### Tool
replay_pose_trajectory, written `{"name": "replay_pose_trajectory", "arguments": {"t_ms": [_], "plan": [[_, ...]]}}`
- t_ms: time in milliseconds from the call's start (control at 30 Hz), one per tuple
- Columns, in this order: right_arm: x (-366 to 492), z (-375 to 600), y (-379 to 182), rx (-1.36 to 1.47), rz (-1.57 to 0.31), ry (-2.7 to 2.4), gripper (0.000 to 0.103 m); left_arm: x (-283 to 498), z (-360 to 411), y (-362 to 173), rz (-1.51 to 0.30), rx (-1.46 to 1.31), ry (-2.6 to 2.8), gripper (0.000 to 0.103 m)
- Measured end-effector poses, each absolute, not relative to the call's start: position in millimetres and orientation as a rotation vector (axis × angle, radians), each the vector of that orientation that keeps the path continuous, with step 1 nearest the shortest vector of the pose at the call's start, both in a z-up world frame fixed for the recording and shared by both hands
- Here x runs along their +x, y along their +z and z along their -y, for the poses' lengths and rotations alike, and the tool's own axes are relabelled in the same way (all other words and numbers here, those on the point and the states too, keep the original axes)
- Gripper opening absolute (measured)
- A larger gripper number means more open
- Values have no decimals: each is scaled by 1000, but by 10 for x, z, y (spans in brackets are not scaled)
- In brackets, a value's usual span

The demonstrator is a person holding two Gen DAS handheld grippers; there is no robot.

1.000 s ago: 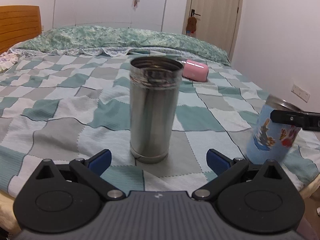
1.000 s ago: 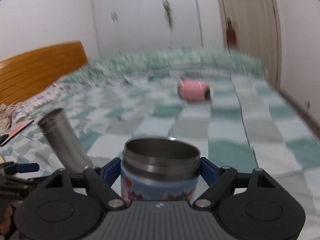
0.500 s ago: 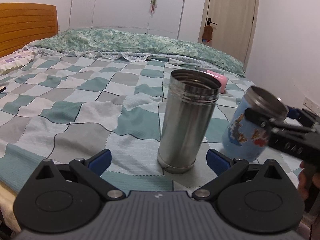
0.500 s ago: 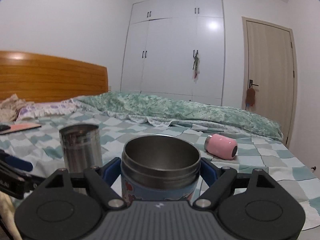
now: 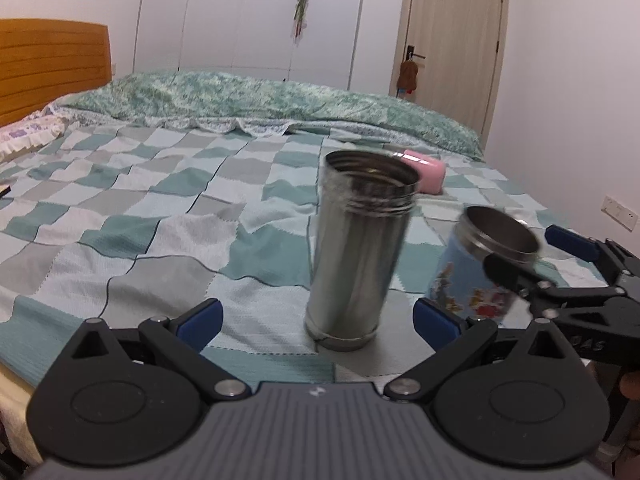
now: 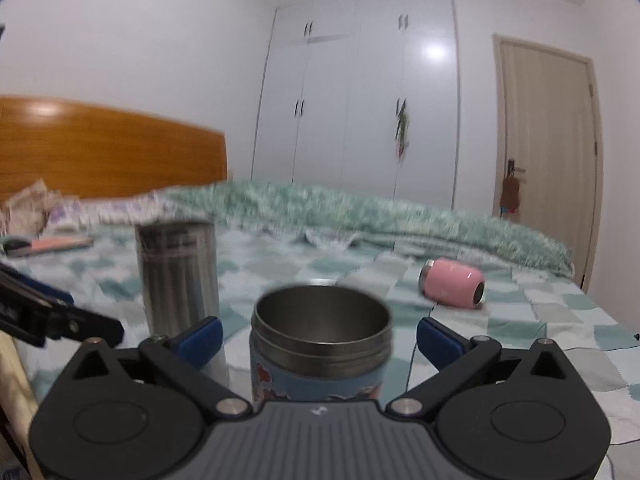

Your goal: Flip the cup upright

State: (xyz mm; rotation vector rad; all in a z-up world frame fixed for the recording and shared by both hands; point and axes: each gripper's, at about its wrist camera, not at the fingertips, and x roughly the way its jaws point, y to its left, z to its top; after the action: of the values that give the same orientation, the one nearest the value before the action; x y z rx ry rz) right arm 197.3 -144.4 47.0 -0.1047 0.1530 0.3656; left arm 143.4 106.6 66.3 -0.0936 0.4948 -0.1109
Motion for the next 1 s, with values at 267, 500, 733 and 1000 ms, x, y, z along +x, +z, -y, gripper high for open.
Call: {"name": "replay_pose_trajectory", "arguments": {"t_ms": [267,500,733,1000], "plan": [[1319,1963,616,-50,-32,336,103,926,-761,716,-322,-120,-172,103],[697,2386,471,-65,-13,270,103,394,-323,457,-137,-42,-159,103],[367,2611,110,-71,-46,205,103,133,-52,124,-104,-50,-137,103],[263,2676,-104,-56,-43,187,103,86,57,-10,-84,-14,-111,103]]}}
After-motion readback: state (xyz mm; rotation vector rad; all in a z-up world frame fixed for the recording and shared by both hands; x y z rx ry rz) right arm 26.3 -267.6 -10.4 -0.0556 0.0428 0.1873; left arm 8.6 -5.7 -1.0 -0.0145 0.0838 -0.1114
